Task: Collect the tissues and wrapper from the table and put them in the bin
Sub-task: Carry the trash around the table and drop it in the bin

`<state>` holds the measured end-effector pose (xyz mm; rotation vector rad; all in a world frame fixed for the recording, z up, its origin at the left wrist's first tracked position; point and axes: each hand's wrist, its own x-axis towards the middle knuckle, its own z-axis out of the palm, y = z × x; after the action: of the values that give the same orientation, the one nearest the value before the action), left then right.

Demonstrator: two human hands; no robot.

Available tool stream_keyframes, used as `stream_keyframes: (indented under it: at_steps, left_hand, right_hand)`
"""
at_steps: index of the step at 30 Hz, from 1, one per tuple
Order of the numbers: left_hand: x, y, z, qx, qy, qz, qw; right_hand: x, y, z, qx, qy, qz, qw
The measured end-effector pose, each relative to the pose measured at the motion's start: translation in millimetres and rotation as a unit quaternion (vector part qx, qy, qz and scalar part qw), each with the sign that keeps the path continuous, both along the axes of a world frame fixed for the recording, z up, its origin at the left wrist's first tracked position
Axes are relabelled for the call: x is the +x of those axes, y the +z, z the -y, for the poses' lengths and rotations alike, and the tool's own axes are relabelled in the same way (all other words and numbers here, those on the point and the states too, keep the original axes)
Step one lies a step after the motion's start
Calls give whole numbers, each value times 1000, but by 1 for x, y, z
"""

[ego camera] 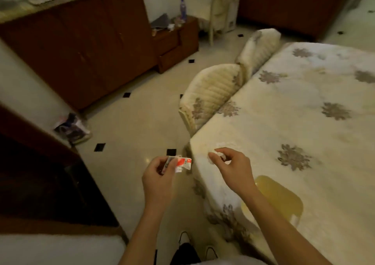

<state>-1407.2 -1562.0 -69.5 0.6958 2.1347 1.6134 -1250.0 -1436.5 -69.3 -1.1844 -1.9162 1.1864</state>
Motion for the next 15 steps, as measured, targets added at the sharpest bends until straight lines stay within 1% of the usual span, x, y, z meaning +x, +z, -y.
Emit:
stream_keyframes:
  at_steps: [3,6,10,15]
  left_hand:
    - [12,-4,-52,-16,-120,-4,993]
    - [33,-3,-90,-2,-249,-28,968]
    - [60,-2,-119,12,-386,-84,918]
    - [89,-5,-127,21,-508,-166,845]
  right_hand:
    - [39,4,-17,41,-97,47,993]
    - [74,8,-16,61,-177,89,978]
    - [112,4,5,57,-267,146,951]
    - [140,-3,37,61,-317,212,923]
